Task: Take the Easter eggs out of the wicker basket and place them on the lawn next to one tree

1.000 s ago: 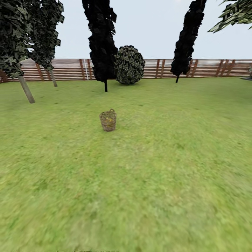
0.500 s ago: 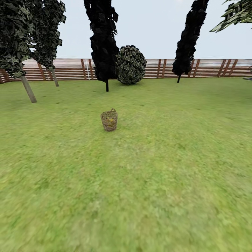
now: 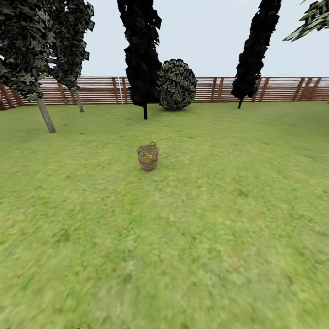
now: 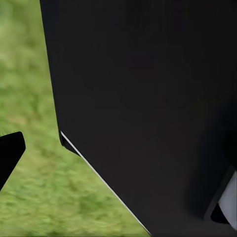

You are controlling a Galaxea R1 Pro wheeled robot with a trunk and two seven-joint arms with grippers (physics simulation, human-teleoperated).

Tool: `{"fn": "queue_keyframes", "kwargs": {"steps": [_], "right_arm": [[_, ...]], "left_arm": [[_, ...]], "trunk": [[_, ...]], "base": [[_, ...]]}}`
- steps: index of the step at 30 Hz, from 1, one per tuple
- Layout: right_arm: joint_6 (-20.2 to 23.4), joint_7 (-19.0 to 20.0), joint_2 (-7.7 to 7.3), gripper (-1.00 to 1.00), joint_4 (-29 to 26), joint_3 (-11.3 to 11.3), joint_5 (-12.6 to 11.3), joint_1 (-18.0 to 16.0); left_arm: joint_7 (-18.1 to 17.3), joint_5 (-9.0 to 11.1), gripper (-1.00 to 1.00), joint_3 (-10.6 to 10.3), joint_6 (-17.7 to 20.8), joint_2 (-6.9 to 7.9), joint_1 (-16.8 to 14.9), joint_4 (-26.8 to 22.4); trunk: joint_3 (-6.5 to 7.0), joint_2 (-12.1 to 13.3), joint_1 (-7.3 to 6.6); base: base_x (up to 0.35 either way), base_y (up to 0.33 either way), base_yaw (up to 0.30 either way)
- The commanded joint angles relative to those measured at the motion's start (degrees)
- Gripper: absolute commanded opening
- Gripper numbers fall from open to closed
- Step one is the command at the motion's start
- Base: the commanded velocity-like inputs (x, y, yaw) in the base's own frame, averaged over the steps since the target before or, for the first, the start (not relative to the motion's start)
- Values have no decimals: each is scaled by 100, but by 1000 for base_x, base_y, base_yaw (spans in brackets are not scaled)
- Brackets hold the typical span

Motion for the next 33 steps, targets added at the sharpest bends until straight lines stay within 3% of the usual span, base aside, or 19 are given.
{"fn": "queue_keyframes", "kwargs": {"steps": [1, 8, 17, 23, 25, 29, 31, 33], "right_arm": [[-18, 1, -1, 100, 4, 53, 24, -3], [-58, -14, 0, 100, 5, 71, 58, -3], [-32, -24, -12, 100, -19, 75, 59, -5], [92, -39, -25, 100, -628, 78, 73, -292], [417, -40, -26, 100, -867, 74, 94, -493], [1833, -7, -21, 100, -1320, 71, 143, -1145], [2244, 7, -12, 100, -1442, 67, 144, -1429], [2517, 9, 1, 100, -1522, 64, 145, -1751]], "left_arm": [[-4, 5, 100, 4, -1, -3, 3, -10], [-5, 4, 100, 7, 0, -4, 3, -10], [20, 16, 100, 7, 2, 7, -28, -58], [128, 224, 100, 257, 489, 247, -539, -768], [141, 250, 100, 371, 880, 334, -857, -850], [138, 273, 100, 557, 1807, 491, -1623, -1032], [147, 279, 100, 586, 2025, 485, -1886, -1131], [161, 278, 100, 602, 2179, 387, -2206, -1227]], "trunk": [[-5, -2, 0], [-21, -2, 0], [-22, -2, 0], [-22, -2, 0], [-22, -2, 0], [-22, -2, 0], [-22, -2, 0], [-22, -2, 0]], "base": [[0, 0, 232], [0, 0, 222], [0, 0, 8], [0, 0, 0], [0, 0, 0], [0, 0, 0], [0, 0, 0], [0, 0, 0]]}}
